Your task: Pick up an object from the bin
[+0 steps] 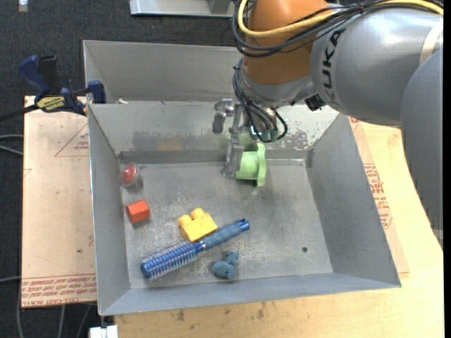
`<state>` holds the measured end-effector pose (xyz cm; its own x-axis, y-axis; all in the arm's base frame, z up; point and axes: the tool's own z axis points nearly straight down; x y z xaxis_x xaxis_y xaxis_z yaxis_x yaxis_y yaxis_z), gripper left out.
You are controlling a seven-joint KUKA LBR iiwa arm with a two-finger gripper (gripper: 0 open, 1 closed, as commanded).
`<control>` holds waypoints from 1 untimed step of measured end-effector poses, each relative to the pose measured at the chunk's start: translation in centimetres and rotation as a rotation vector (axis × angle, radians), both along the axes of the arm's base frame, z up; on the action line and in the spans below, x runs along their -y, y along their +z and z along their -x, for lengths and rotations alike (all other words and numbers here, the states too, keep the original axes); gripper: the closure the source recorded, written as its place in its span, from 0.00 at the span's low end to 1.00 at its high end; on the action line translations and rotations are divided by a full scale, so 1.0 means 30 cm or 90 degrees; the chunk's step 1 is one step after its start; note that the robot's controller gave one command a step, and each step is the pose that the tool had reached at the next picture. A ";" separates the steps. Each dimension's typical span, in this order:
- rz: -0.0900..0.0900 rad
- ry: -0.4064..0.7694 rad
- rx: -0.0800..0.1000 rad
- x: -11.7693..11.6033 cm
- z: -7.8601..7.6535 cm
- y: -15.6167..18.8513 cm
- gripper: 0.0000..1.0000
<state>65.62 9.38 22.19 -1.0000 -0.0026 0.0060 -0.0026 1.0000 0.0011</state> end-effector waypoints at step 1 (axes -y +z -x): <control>0.000 0.028 -0.003 -0.176 0.224 -0.293 0.00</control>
Offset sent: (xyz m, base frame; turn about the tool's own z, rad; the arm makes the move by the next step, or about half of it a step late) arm -0.0631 0.0489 -0.0827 -0.0364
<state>58.90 14.65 13.39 -0.9989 -0.0462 0.0103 -0.0462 0.9989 0.0019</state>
